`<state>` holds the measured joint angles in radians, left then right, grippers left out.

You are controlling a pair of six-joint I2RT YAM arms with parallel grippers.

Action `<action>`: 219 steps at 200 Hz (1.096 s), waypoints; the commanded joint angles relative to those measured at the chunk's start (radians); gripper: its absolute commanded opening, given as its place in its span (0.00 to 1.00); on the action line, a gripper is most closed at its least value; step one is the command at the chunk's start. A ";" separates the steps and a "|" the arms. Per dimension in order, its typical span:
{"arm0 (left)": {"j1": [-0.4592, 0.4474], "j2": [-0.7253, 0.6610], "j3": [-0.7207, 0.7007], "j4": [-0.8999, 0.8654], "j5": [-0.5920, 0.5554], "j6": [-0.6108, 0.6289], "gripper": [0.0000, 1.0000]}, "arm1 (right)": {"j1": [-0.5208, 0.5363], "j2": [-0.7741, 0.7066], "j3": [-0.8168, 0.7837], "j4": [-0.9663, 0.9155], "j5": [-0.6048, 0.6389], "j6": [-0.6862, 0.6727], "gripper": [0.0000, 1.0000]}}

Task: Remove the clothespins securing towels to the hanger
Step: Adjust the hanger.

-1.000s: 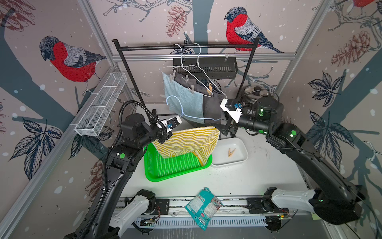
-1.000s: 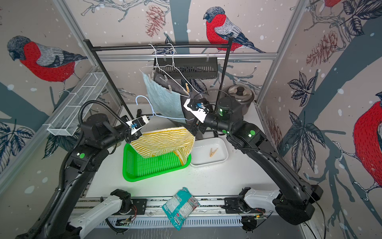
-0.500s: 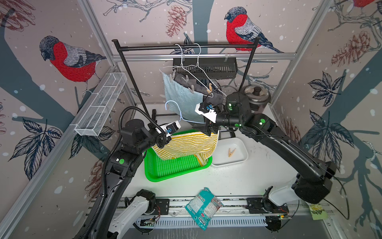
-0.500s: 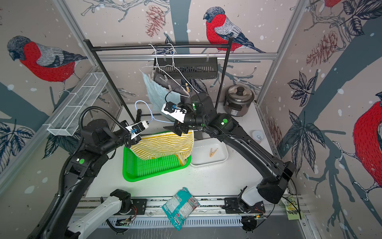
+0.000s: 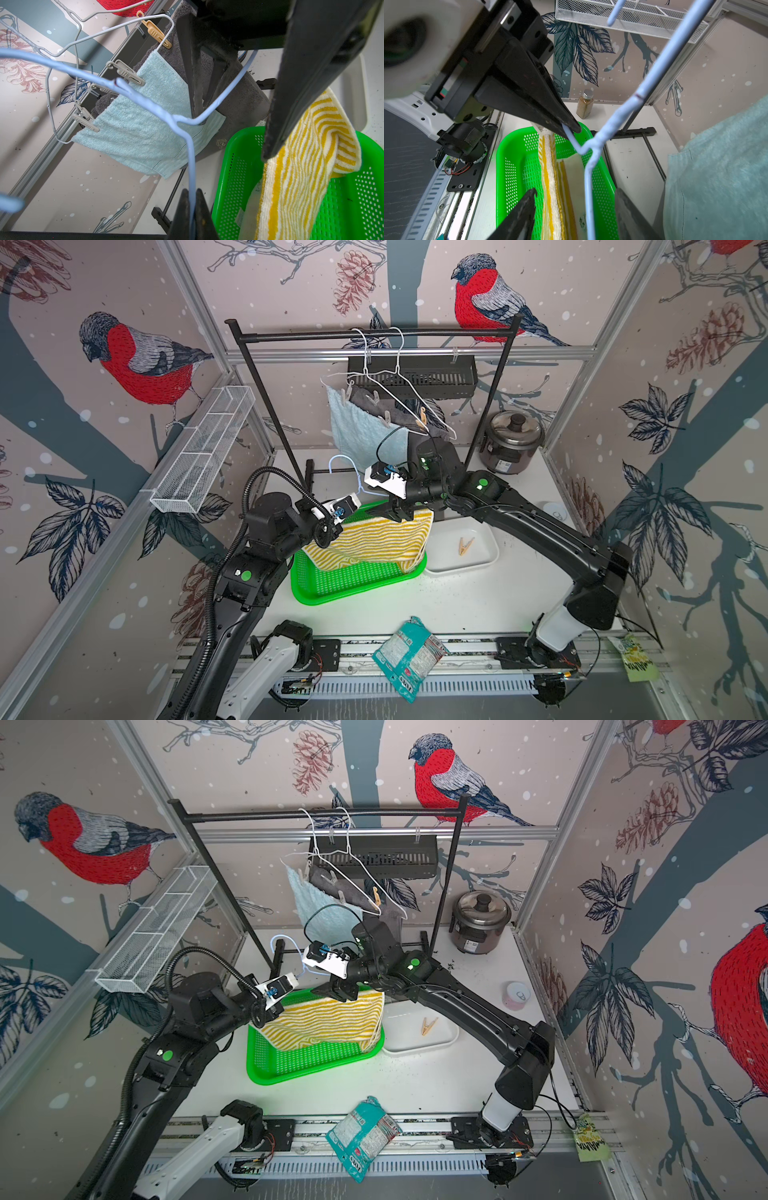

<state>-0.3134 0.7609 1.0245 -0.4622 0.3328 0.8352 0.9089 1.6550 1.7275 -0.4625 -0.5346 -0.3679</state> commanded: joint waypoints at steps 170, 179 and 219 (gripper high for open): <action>0.000 -0.056 -0.073 0.058 0.000 -0.102 0.39 | -0.015 0.003 -0.132 0.263 0.057 0.175 0.02; 0.000 -0.063 -0.070 0.055 -0.014 -0.119 0.43 | -0.015 0.002 -0.144 0.271 0.060 0.178 0.02; 0.000 -0.129 -0.072 0.114 -0.093 -0.318 0.62 | -0.015 -0.005 -0.182 0.297 0.072 0.181 0.01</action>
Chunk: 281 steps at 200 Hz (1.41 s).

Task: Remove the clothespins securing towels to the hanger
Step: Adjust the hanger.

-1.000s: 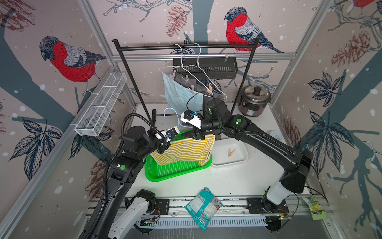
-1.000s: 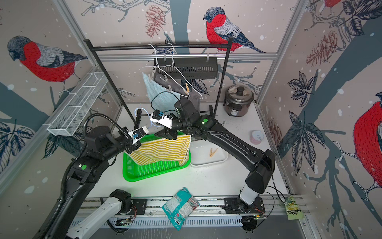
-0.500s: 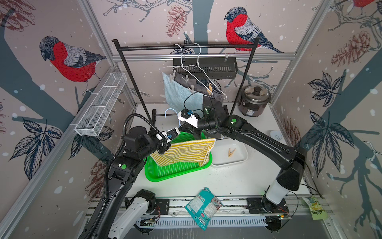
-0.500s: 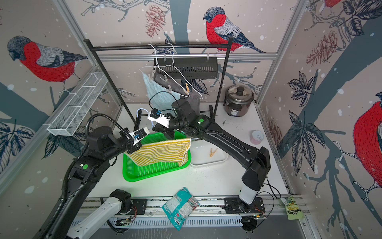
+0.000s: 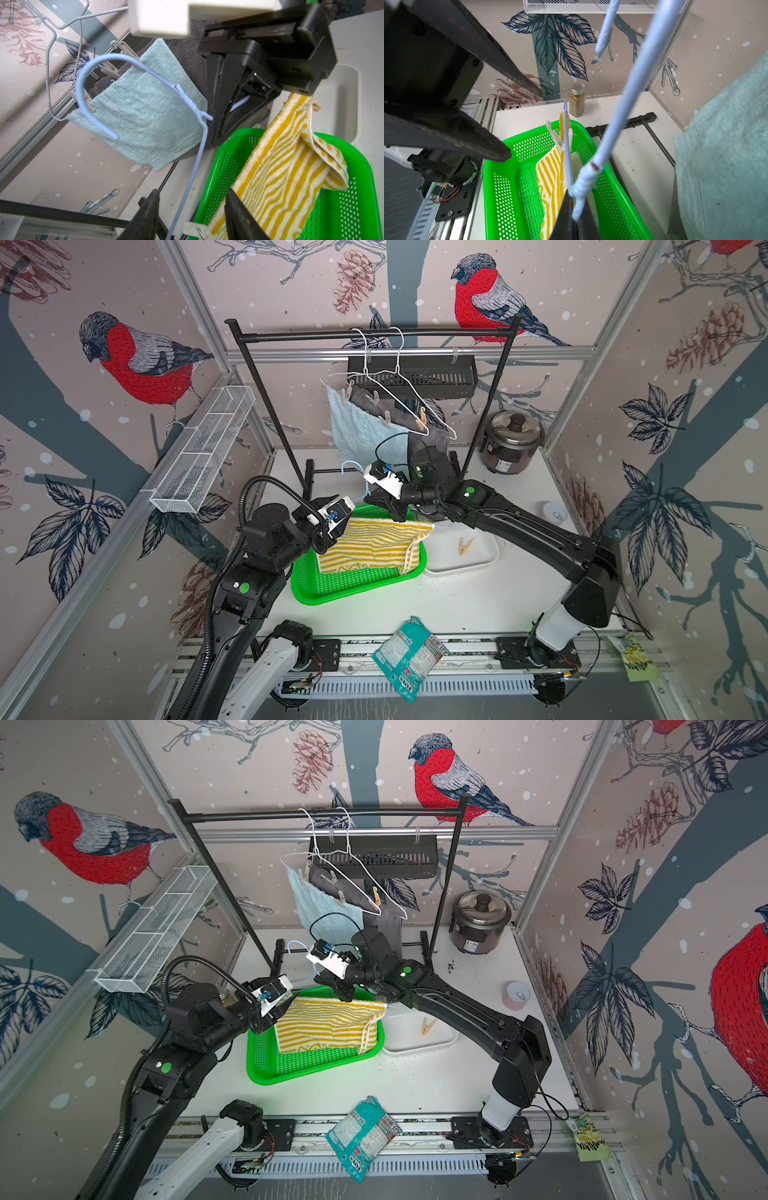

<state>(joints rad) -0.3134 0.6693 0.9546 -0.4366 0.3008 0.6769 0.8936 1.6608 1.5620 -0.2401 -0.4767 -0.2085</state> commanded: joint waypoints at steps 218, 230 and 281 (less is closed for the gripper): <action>0.043 0.143 0.100 -0.279 -0.285 -1.325 0.72 | -0.012 -0.068 -0.137 0.172 0.054 0.061 0.01; 0.079 0.160 0.090 -0.266 -0.210 -1.323 0.72 | -0.012 -0.070 -0.140 0.176 0.050 0.061 0.01; 0.230 0.202 0.048 -0.195 0.024 -1.314 0.66 | -0.010 -0.073 -0.143 0.178 0.041 0.059 0.01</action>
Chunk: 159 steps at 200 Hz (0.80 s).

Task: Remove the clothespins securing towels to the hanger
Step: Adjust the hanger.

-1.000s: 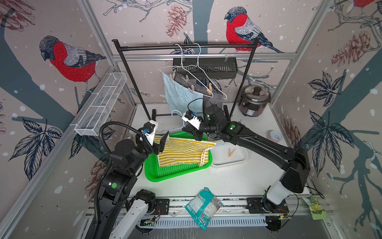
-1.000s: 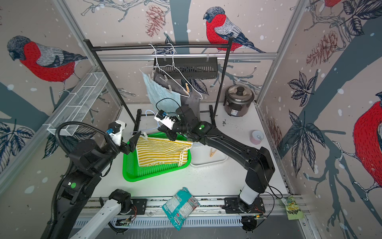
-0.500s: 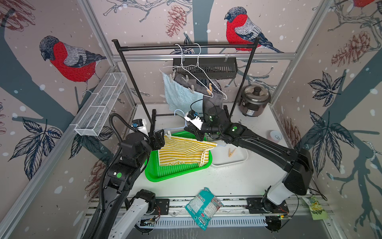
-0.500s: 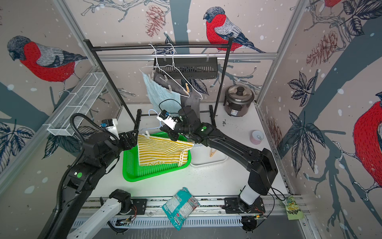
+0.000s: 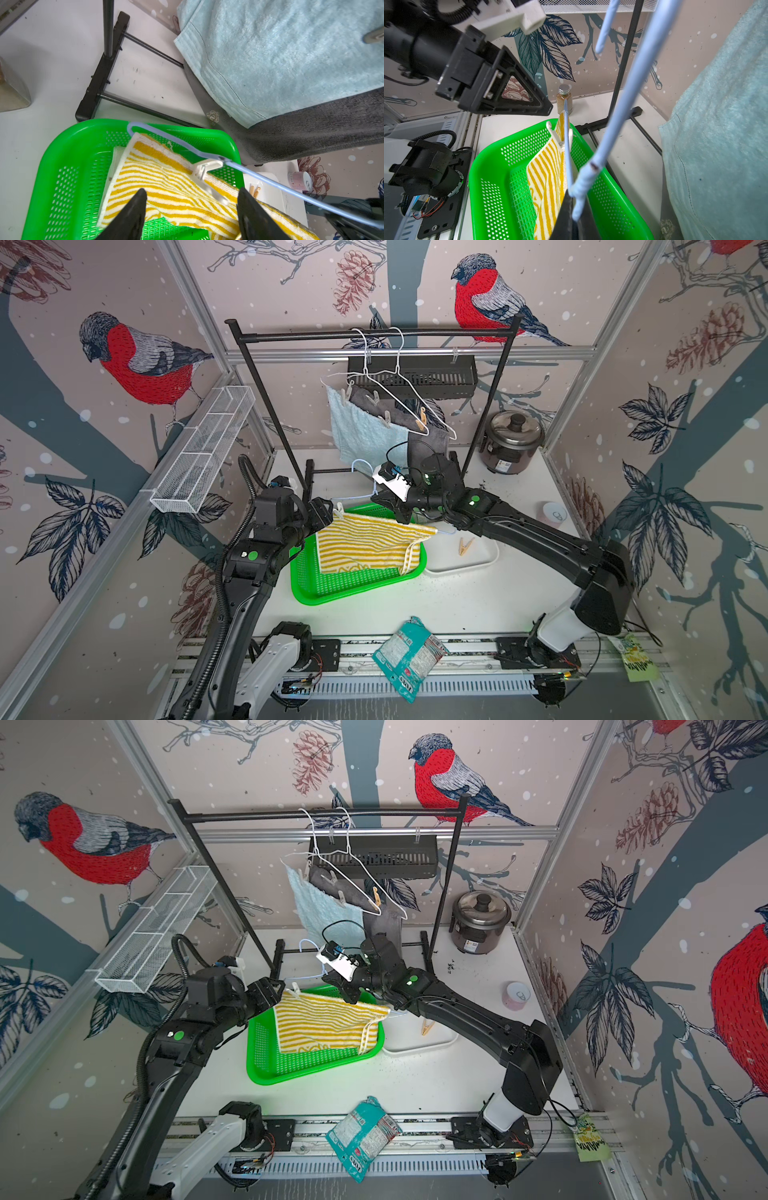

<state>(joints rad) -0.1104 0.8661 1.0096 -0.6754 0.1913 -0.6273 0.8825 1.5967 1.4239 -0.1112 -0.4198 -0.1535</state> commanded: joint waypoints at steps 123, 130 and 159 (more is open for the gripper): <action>0.031 -0.002 -0.063 0.034 0.129 0.034 0.52 | 0.003 -0.012 -0.008 0.056 -0.004 0.006 0.02; 0.030 -0.009 -0.069 0.026 0.126 0.040 0.51 | 0.003 -0.013 -0.006 0.057 -0.004 0.006 0.02; 0.031 -0.024 -0.091 -0.006 0.111 0.057 0.48 | 0.003 -0.009 -0.002 0.058 -0.001 0.002 0.02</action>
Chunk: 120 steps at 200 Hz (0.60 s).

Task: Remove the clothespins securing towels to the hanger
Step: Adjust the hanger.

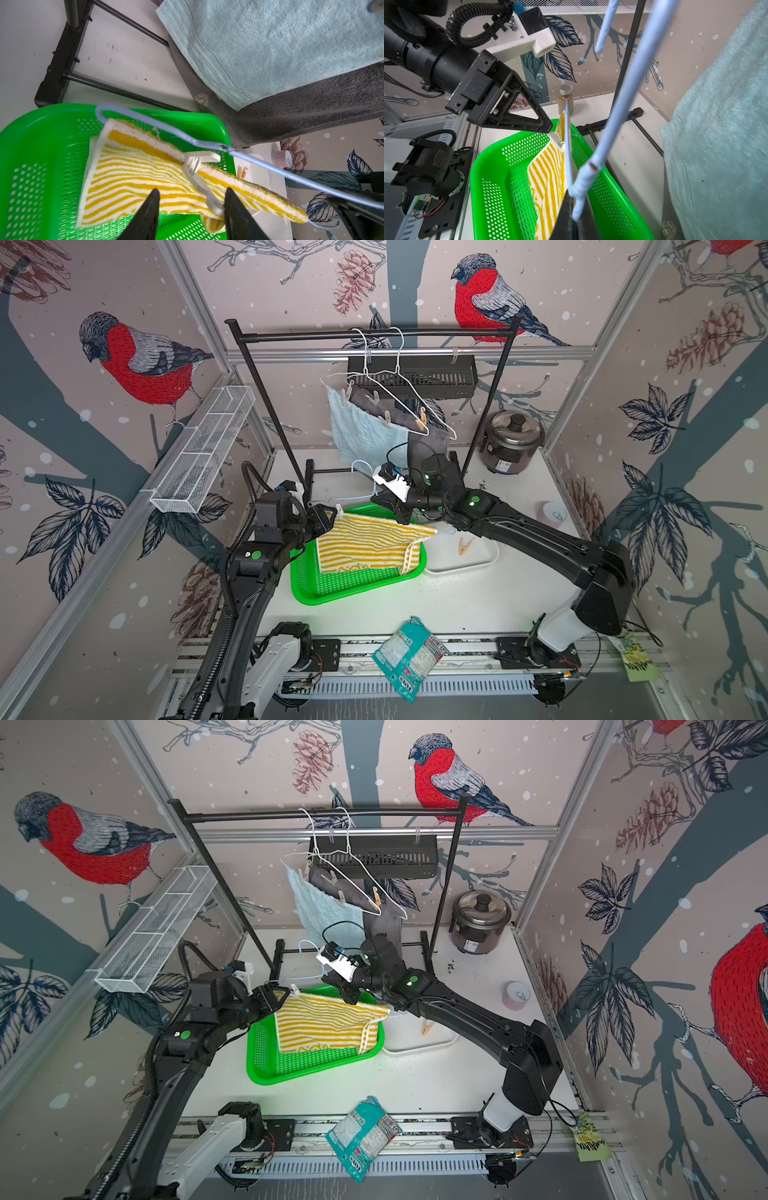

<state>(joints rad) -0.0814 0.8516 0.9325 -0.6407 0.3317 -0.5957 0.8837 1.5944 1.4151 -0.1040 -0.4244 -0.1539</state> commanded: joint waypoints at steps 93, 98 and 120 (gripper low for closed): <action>0.002 -0.023 -0.089 0.002 -0.013 0.037 0.43 | -0.001 -0.019 0.005 0.040 -0.051 -0.011 0.02; 0.002 -0.022 -0.089 0.005 -0.011 0.036 0.42 | -0.004 -0.020 0.005 0.037 -0.053 -0.012 0.02; 0.002 -0.027 -0.089 0.018 -0.003 0.047 0.42 | -0.010 -0.025 0.010 0.019 -0.066 -0.029 0.02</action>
<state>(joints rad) -0.0811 0.8276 0.8436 -0.6579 0.3126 -0.5678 0.8791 1.5822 1.4155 -0.1055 -0.4576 -0.1616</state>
